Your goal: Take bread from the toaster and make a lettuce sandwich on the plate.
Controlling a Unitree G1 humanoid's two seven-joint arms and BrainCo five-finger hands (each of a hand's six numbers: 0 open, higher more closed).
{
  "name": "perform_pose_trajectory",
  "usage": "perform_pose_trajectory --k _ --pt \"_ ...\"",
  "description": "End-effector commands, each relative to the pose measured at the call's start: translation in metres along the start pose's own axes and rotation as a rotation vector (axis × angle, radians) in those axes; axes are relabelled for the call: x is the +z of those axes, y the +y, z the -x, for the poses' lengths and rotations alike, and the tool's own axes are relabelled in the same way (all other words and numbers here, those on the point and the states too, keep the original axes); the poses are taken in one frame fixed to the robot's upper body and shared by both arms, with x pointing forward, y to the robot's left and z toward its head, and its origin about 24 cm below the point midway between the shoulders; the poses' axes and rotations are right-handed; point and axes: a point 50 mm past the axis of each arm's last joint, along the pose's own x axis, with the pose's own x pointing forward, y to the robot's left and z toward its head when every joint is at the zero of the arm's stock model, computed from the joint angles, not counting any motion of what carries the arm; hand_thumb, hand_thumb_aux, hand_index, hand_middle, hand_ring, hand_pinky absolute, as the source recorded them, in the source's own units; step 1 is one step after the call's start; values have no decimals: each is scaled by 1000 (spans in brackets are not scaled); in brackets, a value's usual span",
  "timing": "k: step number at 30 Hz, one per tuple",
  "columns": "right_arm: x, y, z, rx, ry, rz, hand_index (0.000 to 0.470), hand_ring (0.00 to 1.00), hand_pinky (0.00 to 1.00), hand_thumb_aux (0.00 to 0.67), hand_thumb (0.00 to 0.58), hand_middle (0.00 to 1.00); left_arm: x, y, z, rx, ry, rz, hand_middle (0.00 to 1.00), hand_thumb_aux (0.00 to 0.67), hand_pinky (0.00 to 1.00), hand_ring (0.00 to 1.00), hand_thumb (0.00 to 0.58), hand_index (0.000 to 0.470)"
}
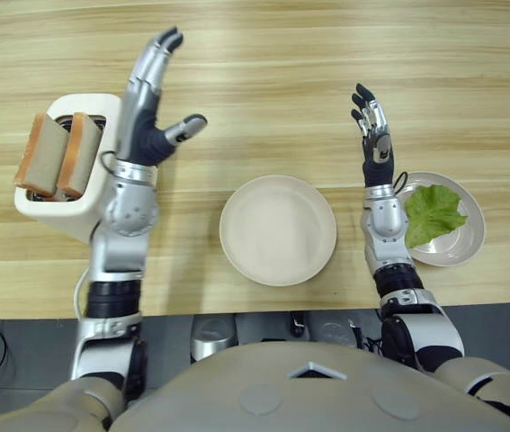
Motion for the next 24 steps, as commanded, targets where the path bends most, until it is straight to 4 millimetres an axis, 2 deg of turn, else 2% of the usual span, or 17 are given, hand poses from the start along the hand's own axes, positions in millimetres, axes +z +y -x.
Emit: perform_pose_trajectory --k 1,5,9,17,24 --pt "0 0 0 -14 -3 -7 0 0 0 0 0 0 -20 30 7 -54 146 -209 0 0 0 0 0 0" --pt "0 2 -1 -9 -2 -10 0 0 0 0 0 0 -24 69 16 -20 222 -348 0 0 0 0 0 0" --pt "0 4 -1 -8 -5 -11 0 0 0 0 0 0 -26 93 25 15 281 -429 0 0 0 0 0 0" --pt "0 5 -1 -9 -6 -15 0 0 0 0 0 0 -69 106 61 -33 536 -547 0 0 0 0 0 0" --pt "1 6 -2 -3 -8 -11 0 0 0 0 0 0 -87 102 89 -89 683 -543 0 0 0 0 0 0"
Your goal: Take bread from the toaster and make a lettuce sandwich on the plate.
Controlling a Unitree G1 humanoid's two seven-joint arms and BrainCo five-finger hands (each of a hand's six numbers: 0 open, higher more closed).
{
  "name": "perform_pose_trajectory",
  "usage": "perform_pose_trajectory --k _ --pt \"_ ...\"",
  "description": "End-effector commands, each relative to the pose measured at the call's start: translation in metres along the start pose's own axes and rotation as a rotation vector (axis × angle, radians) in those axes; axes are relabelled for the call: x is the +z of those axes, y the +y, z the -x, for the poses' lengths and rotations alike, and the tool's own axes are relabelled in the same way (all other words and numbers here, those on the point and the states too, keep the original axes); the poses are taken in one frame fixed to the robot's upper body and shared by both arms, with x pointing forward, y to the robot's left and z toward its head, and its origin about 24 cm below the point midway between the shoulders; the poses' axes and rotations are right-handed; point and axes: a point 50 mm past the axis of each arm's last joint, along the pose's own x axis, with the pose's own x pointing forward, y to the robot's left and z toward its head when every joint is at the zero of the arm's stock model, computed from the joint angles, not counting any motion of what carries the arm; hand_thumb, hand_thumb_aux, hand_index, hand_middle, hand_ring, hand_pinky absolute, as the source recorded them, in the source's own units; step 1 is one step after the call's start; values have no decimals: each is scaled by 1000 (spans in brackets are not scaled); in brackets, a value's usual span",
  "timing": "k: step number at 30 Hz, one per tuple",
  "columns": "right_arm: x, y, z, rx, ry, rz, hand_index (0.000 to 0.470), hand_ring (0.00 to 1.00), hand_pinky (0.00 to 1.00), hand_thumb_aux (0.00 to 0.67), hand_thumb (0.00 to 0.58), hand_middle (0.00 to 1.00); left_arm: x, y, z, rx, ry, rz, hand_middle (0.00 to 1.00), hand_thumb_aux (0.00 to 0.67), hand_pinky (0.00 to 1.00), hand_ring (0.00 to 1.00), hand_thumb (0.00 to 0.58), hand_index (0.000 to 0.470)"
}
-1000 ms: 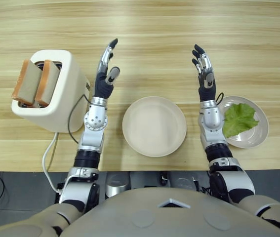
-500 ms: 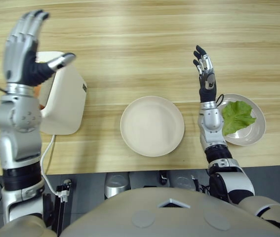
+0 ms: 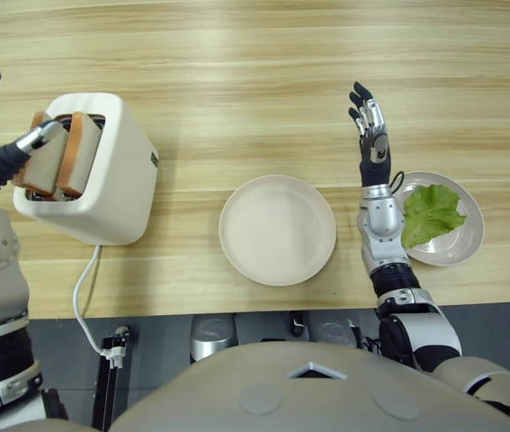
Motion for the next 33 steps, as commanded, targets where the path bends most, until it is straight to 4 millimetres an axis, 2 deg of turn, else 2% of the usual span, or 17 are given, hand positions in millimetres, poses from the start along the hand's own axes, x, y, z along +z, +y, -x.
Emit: perform_pose_trajectory --k 1,12,13,14,15,16,17,18,19,21,23,27,33 --pt "-1 0 0 3 4 3 0 0 0 0 0 0 -13 -8 5 -34 75 -2 0 0 0 0 0 0" --pt "-2 -3 1 -7 11 15 0 0 0 0 0 0 -24 -25 4 -132 137 -26 0 0 0 0 0 0" --pt "-2 -3 1 -7 11 15 0 0 0 0 0 0 -23 -26 4 -135 136 -27 0 29 0 0 49 20" --pt "-2 -3 1 -6 10 16 0 0 0 0 0 0 -23 -27 4 -139 134 -27 0 137 0 0 212 94" --pt "-2 -3 1 -6 9 17 0 0 0 0 0 0 -22 -29 3 -146 131 -37 0 313 0 0 415 215" --pt "-2 -3 1 -5 8 18 0 0 0 0 0 0 -22 -31 3 -154 130 -53 0 402 0 0 487 276" --pt "-2 -3 2 -5 7 18 0 0 0 0 0 0 -22 -32 3 -164 131 -59 0 575 0 0 568 395" --pt "-2 -3 2 -6 7 19 0 0 0 0 0 0 -22 -34 3 -174 132 -63 0 657 0 0 580 451" --pt "-2 -4 3 -8 6 20 0 0 0 0 0 0 -22 -36 3 -183 133 -68 0 633 0 0 578 435" --pt "-2 -4 3 -10 6 21 0 0 0 0 0 0 -21 -41 3 -201 129 -65 0 628 0 0 578 431" --pt "-2 -4 4 -11 5 21 0 0 0 0 0 0 -20 -46 3 -217 124 -70 0 670 0 0 580 460" --pt "-4 -5 3 -11 22 19 0 0 0 0 0 0 -16 -52 0 -216 109 -86 0 670 0 0 580 460" --pt "-7 -5 3 -12 33 21 0 0 0 0 0 0 -1 -43 -12 -108 50 -59 0 670 0 0 580 460"
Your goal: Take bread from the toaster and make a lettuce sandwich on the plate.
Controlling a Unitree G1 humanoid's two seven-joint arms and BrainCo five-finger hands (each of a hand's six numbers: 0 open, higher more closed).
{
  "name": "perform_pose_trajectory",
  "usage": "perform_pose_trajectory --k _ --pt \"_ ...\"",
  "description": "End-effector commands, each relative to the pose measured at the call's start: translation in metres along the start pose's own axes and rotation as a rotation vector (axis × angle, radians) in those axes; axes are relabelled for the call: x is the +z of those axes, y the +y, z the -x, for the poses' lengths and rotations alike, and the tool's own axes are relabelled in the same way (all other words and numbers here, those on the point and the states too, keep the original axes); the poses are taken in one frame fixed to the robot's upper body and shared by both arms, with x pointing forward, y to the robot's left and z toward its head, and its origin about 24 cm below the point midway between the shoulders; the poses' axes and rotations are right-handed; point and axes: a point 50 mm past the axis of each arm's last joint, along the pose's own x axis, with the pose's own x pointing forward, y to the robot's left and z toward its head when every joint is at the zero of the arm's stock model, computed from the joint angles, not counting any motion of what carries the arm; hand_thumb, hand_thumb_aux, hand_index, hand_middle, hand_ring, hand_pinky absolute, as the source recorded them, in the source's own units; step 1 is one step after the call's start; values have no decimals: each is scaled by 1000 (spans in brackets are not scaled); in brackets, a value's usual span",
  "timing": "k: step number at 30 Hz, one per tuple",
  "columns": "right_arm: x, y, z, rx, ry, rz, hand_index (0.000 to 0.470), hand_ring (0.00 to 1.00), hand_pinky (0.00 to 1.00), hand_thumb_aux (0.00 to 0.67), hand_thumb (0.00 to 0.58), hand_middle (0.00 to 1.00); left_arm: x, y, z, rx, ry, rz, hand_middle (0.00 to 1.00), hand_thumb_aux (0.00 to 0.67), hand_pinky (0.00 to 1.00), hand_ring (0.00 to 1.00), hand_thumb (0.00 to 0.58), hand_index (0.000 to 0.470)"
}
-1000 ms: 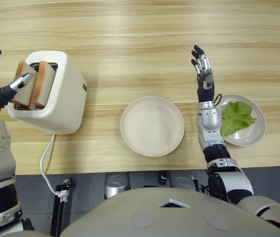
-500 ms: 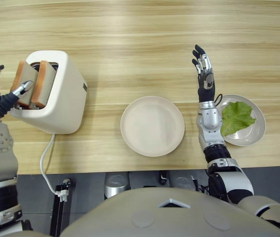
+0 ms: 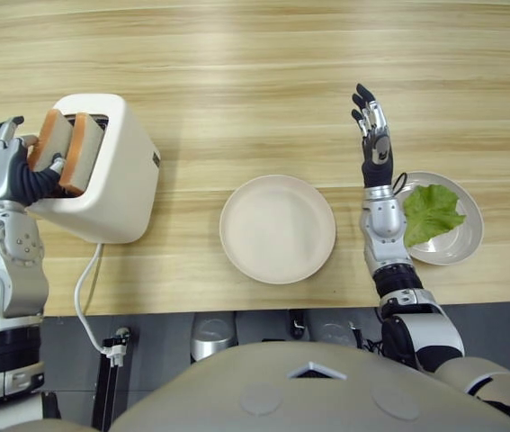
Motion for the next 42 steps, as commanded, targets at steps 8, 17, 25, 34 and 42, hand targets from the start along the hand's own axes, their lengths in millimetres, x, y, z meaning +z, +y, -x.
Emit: perform_pose_trajectory --k 8,17,25,34,42 --pt "-4 3 -3 7 11 10 0 0 0 0 0 0 8 47 -10 256 -51 -23 1000 670 1000 1000 580 460" --pt "-2 9 -3 25 1 24 0 0 0 0 0 0 17 120 -15 526 -114 -138 1000 670 1000 1000 580 460" --pt "-1 10 -8 29 -3 51 0 0 0 0 0 0 66 128 -21 533 -354 -62 1000 670 1000 1000 580 460" --pt "13 -12 -27 -47 -85 94 0 0 0 0 0 0 178 49 -10 -139 -866 428 1000 670 1000 1000 580 460" --pt "33 -73 -36 -204 -162 205 0 0 0 0 0 0 219 -48 5 -881 -953 664 1000 670 1000 1000 580 460"
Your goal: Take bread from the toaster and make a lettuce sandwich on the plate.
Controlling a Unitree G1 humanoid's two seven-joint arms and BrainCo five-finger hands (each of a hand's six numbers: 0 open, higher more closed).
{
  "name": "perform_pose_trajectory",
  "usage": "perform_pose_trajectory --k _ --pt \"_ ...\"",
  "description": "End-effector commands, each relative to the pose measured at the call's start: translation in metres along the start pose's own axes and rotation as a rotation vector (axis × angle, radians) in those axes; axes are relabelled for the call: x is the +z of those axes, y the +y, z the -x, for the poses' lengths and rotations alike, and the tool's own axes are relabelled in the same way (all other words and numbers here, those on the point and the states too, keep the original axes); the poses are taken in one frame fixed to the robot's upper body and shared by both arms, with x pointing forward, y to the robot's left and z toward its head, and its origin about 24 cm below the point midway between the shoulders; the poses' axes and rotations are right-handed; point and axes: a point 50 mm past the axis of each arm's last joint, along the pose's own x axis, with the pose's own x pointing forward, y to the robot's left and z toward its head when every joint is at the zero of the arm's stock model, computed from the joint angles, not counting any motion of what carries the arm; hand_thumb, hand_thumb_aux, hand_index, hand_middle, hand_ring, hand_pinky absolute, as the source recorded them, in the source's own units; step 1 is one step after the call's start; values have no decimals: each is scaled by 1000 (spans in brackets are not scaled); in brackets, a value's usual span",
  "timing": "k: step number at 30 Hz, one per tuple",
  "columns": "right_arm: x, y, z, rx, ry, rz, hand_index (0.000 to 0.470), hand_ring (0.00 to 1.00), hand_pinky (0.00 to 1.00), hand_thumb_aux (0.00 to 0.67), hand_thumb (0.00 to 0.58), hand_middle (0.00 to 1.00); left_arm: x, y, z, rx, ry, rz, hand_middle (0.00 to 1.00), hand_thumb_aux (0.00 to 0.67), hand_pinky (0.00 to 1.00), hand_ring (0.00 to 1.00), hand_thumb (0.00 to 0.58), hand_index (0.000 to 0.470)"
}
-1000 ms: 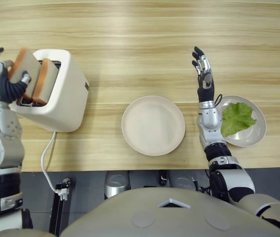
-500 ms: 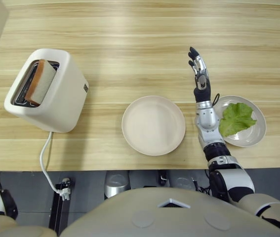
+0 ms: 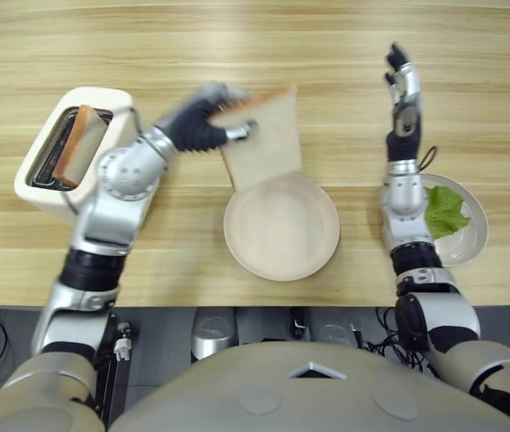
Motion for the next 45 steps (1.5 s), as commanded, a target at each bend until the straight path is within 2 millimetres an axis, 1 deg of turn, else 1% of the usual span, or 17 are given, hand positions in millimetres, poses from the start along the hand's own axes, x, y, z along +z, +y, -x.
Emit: perform_pose_trajectory --k 1,3,6,11,16,20,21,22,23,24,26,30,35,39,41,45 --pt "3 -31 -5 -77 -15 59 0 0 0 0 0 0 -14 -28 -14 -196 8 175 1000 670 1000 1000 580 460" --pt "4 -45 -6 -92 -20 95 0 0 0 0 0 0 -22 -41 -18 -258 32 213 1000 670 1000 1000 580 460" --pt "6 -62 -5 -107 -21 141 0 0 0 0 0 0 -32 -58 -22 -340 59 247 1000 670 1000 1000 580 460" --pt "7 -79 1 -105 -2 193 0 0 0 0 0 0 -42 -75 -26 -375 111 254 1000 670 1000 1000 580 460" --pt "10 -94 6 -85 13 254 0 0 0 0 0 0 -46 -93 -19 -408 146 172 1000 670 1000 1000 580 460" --pt "14 -105 8 -88 15 288 0 0 0 0 0 0 -50 -98 -16 -407 179 97 1000 670 1000 1000 580 460" --pt "15 -108 8 -90 16 295 0 0 0 0 0 0 -50 -99 -15 -419 176 27 1000 670 1000 1000 580 460" --pt "16 -110 9 -91 18 303 0 0 0 0 0 0 -50 -100 -14 -440 174 -21 1000 413 1000 1000 494 283" --pt "18 -113 9 -93 18 312 0 0 0 0 0 0 -50 -100 -13 -458 171 -73 0 0 0 0 0 0" --pt "19 -115 10 -96 18 316 0 0 0 0 0 0 -50 -98 -14 -455 171 -136 0 0 0 0 0 0" --pt "21 -118 10 -96 18 324 0 0 0 0 0 0 -50 -93 -15 -440 171 -197 0 0 0 0 0 0" --pt "23 -122 11 -100 19 335 0 0 0 0 0 0 -48 -81 -23 -365 174 -263 0 0 0 0 0 0" --pt "24 -120 12 -98 21 330 0 0 0 0 0 0 -47 -74 -27 -295 166 -253 0 0 0 0 0 0" --pt "25 -116 14 -68 16 337 0 0 0 0 0 0 -45 -68 -26 -246 168 -258 0 0 0 0 0 0" --pt "27 -120 17 -39 3 397 0 0 0 0 0 0 -44 -64 -23 -234 174 -264 0 0 0 0 0 0" --pt "22 -139 33 14 44 574 0 0 0 0 0 0 -39 -61 -13 -233 173 -267 0 0 0 0 0 0"
